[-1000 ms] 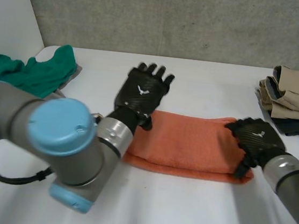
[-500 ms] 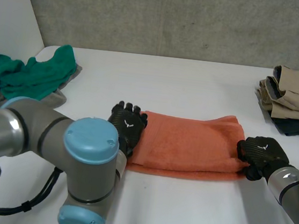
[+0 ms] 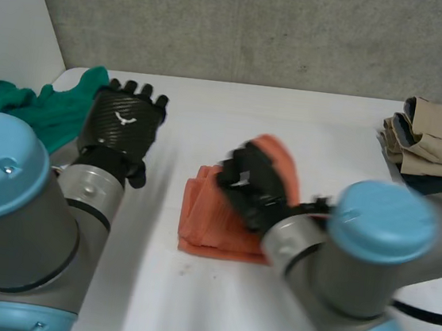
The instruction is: Fold the laundry.
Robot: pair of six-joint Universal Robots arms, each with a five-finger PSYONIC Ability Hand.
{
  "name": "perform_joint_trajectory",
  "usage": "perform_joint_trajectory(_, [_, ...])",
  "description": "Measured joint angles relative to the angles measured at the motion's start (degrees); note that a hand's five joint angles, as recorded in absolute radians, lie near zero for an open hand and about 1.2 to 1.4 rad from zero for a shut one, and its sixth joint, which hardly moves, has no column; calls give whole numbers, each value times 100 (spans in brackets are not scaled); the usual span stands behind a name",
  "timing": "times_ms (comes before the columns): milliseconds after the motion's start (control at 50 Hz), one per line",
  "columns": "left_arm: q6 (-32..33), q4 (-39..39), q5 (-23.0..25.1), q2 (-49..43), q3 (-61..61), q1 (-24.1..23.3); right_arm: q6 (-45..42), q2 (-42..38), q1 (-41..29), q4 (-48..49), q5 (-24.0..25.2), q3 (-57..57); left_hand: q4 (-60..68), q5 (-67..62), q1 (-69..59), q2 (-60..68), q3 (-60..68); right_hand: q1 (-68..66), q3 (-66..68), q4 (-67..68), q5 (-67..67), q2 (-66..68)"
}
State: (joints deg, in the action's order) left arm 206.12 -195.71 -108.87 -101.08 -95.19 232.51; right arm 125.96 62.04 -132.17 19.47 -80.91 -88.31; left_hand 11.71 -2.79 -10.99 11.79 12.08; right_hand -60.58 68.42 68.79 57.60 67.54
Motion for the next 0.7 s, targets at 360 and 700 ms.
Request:
perform_joint_trajectory(360, [-524,-413,411,-591,550,143,3309,485,315,55,-354,121,0,0,0,-1,0,4722,-5599,-5630,-5499,-5534])
perform_joint_trajectory(700, [-1989,327,1646,-2508,2305,-575,5257,455,1714,-1928,-113,308,21,-21,-21,12,13,4722,-5598,-5630,-5499,-5534])
